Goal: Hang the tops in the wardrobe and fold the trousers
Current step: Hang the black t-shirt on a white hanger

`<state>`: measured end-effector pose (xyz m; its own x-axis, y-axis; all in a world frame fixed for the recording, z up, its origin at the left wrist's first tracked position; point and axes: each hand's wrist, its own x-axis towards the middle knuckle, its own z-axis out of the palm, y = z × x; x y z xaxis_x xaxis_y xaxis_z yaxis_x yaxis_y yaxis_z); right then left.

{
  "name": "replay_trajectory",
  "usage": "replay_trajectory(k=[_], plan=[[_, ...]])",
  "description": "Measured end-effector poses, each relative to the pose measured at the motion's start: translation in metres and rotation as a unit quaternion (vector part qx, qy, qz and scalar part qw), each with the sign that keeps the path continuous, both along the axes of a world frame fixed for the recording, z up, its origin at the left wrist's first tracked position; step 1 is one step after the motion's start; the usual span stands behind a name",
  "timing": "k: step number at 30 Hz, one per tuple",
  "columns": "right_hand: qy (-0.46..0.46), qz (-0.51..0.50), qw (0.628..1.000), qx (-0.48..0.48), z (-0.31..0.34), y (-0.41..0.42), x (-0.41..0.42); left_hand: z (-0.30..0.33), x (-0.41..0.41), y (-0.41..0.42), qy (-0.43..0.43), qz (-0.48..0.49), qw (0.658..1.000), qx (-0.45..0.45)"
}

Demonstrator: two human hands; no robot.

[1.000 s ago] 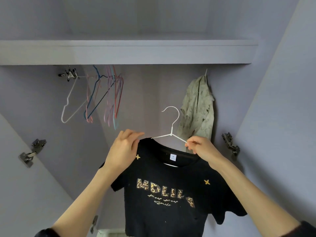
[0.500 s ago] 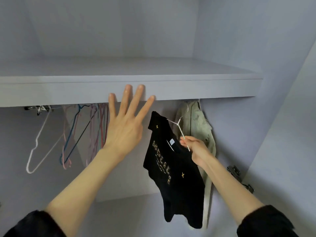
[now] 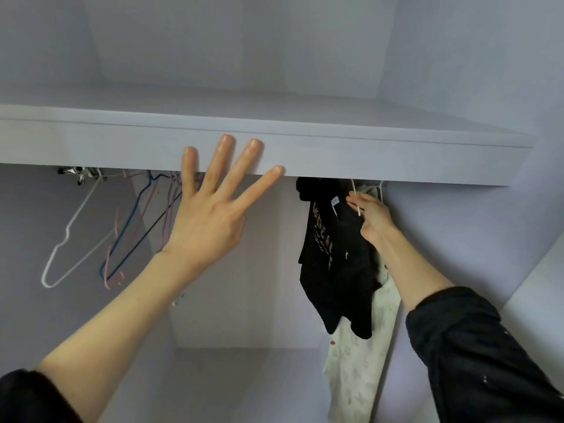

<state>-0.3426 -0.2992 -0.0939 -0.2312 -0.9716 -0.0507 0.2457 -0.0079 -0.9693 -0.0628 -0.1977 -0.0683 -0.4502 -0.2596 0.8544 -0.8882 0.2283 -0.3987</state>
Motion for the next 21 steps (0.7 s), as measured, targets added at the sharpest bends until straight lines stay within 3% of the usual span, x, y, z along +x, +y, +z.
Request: replay_trajectory(k=[7, 12, 16, 19, 21], plan=[[0.058, -0.03, 0.996, 0.063, -0.016, -0.022, -0.017, 0.0, 0.001, 0.0, -0.006, 0.022, 1.0, -0.015], [0.186, -0.165, 0.962, 0.112, -0.017, -0.025, -0.038, -0.002, -0.004, 0.0, 0.003, 0.041, 0.999, -0.03], [0.251, -0.226, 0.935, 0.109, -0.015, -0.011, -0.044, -0.006, -0.014, 0.009, 0.037, 0.043, 0.998, 0.014], [0.314, -0.197, 0.925, 0.081, -0.011, 0.008, -0.036, -0.009, -0.022, 0.018, 0.066, 0.049, 0.996, 0.043], [0.415, -0.17, 0.894, 0.023, -0.012, 0.028, -0.026, -0.013, -0.025, 0.027, 0.074, 0.047, 0.994, 0.066]])
